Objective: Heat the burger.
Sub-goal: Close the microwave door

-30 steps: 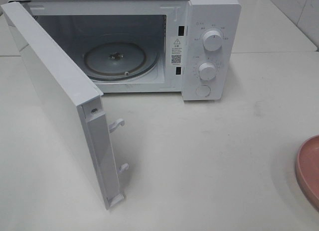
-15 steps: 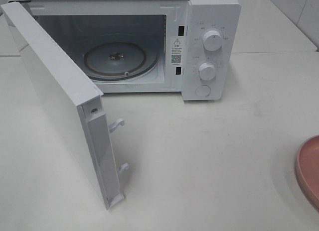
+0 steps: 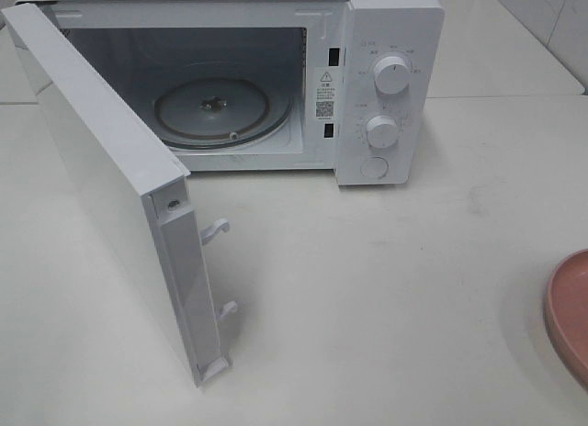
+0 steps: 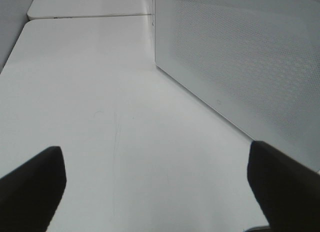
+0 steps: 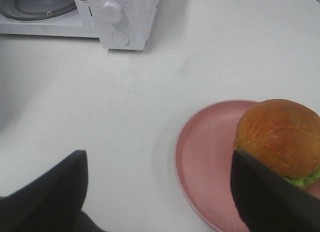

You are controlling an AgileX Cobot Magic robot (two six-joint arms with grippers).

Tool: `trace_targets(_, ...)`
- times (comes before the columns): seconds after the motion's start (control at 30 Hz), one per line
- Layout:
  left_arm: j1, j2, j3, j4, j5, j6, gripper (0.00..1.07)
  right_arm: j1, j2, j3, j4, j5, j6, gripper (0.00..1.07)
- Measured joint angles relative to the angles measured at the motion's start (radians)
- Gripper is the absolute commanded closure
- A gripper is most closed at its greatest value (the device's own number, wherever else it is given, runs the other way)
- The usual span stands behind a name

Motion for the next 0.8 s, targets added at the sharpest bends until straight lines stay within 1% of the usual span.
trace_targets(0.6,0.0,0.0,0.0,0.005,0.0,0.0,0.17,0.0,0.0,0.0,0.0,0.0,-0.001,0.32)
trace_targets(0.8,0.0,0.0,0.0,-0.008,-0.001,0.0,0.17,0.0,0.0,0.0,0.0,0.0,-0.001,0.32)
